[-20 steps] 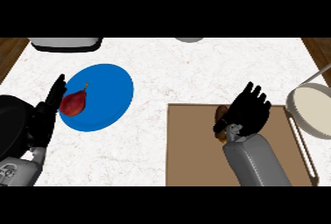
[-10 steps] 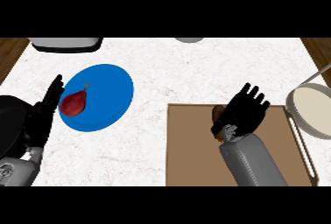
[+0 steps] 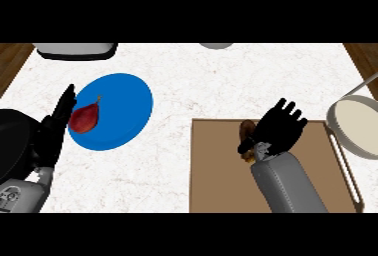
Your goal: Pick the sweet potato from the tray and place it in the tiered basket
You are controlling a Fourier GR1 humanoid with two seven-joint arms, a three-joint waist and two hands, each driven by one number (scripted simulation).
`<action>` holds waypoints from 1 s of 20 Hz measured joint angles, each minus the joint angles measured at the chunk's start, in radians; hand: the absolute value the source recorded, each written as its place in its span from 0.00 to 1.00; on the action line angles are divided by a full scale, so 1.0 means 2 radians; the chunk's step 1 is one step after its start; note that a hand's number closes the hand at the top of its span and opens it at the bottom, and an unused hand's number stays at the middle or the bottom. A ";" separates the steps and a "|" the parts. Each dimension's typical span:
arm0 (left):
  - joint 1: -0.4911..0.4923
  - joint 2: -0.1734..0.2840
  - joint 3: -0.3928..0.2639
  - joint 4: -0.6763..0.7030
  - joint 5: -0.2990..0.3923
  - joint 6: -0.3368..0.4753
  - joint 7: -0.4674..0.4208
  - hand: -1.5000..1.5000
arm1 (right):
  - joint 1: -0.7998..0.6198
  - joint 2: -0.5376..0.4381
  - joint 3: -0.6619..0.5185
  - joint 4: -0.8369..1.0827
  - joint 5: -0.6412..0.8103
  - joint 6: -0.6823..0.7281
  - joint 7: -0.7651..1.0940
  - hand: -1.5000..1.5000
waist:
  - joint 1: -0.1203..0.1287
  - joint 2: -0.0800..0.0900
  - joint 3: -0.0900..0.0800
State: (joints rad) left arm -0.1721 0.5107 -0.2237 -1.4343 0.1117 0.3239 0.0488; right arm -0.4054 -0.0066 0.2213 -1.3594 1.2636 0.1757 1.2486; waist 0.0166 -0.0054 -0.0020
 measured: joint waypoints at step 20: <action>0.005 -0.011 0.012 0.002 -0.011 -0.013 -0.008 0.50 | 0.004 0.003 -0.008 0.050 -0.045 -0.036 0.004 0.00 | 0.004 0.000 0.000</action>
State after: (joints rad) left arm -0.1620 0.4878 -0.1993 -1.4300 0.0904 0.2982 0.0330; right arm -0.3968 0.0002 0.2046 -1.2597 1.1737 0.1047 1.2560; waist 0.0238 -0.0064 -0.0017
